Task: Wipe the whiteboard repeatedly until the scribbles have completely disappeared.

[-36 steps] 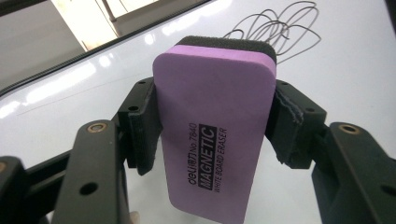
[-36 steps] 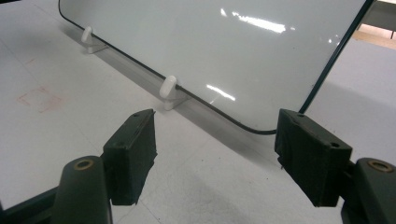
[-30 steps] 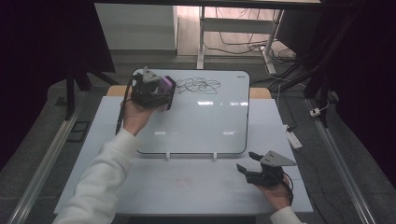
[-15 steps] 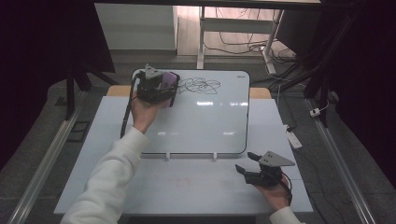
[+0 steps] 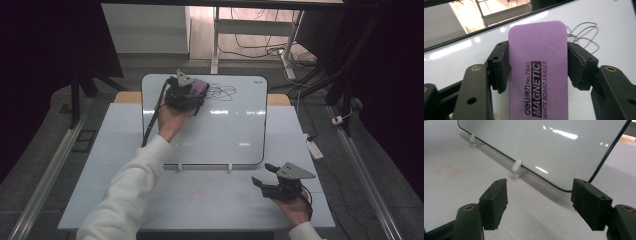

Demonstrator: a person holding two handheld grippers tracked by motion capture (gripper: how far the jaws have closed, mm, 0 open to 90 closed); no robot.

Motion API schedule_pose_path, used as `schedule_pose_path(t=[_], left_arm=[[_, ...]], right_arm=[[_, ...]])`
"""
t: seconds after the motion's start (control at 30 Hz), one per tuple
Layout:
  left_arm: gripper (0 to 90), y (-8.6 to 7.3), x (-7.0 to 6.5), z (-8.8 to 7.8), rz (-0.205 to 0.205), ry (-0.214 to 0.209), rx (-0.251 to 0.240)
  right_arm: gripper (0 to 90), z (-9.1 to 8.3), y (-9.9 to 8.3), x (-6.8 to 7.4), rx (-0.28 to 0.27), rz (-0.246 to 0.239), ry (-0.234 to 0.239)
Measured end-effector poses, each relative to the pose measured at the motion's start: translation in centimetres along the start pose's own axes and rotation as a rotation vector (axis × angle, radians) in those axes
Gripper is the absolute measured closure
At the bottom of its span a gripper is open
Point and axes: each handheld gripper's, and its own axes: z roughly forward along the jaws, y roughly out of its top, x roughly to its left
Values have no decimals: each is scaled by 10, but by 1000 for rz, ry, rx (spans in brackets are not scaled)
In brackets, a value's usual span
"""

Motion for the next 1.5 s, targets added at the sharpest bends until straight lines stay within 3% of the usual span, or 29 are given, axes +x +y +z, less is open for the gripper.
schedule_pose_path(t=[0.17, 0.27, 0.43, 0.53, 0.63, 0.73, 1.03, 1.2, 1.33, 1.4, 1.5], left_arm=[[402, 2, -12, 7, 26, -24, 2], [402, 4, -10, 7, 26, -27, 6], [402, 5, 2, -4, 44, 80, 5], [402, 4, 16, -10, 19, 105, 7], [403, 1, 19, -12, 11, 105, 4], [403, 0, 9, -5, 29, 85, 7], [403, 13, -50, 29, 88, -19, -10], [403, 22, -70, 43, 101, -63, -12], [403, 25, -75, 45, 117, -77, -11], [403, 25, -70, 43, 96, -88, -14], [403, 28, -55, 36, 86, -41, -24]], right_arm=[[287, 1, 0, 0, 2, -2, 2], [287, 0, -1, 0, 0, -2, -2], [287, -1, -2, -1, 0, 3, -7], [287, -2, -2, -2, -1, 0, -9], [287, -2, -2, -1, -3, 0, -11], [287, -1, -1, 0, -1, -1, -9], [287, -3, -1, 0, -8, 0, -9], [287, -5, -1, 0, -11, -1, -11], [287, -7, -2, -1, -11, 0, -19], [287, -8, -2, -2, -12, 5, -20], [287, -9, -3, -2, -11, 4, -23]])
